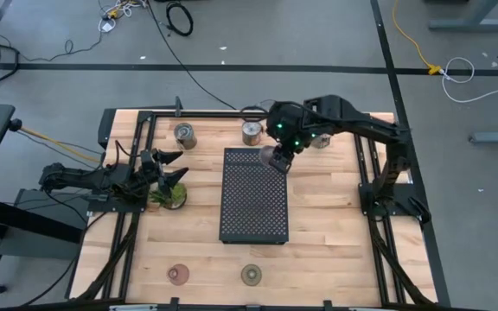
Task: Pick & Place candle stick holders
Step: Put the right pink glass candle holder on the shelf
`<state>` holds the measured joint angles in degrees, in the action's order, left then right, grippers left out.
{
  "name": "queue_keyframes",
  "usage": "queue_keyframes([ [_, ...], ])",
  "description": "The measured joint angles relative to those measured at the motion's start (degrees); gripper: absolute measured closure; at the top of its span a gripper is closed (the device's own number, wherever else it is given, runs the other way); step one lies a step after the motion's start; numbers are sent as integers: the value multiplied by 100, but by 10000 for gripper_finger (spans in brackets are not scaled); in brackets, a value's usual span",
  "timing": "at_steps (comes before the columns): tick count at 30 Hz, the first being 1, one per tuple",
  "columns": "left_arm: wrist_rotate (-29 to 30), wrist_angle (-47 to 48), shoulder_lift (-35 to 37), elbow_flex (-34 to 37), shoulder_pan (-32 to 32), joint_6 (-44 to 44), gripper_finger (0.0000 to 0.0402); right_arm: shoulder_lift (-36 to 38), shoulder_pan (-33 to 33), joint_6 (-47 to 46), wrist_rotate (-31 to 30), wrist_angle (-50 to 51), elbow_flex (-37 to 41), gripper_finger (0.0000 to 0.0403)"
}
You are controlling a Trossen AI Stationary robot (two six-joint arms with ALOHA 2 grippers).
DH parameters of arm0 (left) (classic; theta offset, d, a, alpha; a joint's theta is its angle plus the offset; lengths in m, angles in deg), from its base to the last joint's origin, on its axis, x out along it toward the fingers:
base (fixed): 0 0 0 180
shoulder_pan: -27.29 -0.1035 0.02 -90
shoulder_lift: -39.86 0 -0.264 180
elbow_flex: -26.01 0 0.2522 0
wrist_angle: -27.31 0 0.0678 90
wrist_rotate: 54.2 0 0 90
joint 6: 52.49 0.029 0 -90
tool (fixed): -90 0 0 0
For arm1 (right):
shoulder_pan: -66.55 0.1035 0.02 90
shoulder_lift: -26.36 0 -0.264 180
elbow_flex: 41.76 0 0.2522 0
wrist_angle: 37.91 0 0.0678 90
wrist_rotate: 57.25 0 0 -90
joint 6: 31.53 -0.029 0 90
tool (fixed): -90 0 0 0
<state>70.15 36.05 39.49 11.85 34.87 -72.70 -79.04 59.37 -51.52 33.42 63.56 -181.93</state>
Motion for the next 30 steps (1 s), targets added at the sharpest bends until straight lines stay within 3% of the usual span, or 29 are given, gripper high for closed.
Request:
queue_keyframes([
  [9, 0, 5, 0, 0, 0, 4, 3, -315, 63, 85, 133, 200, -501, 238],
  [17, 8, 9, 0, 0, 0, 46, 3, -335, 374, -114, 240, 230, -466, 238],
  [23, 12, 12, 0, 0, 0, 46, 3, -335, 416, -113, -260, 227, -459, 238],
  [30, 13, 14, 0, 0, 0, 31, 3, -326, 313, -190, -195, 230, 59, 238],
])
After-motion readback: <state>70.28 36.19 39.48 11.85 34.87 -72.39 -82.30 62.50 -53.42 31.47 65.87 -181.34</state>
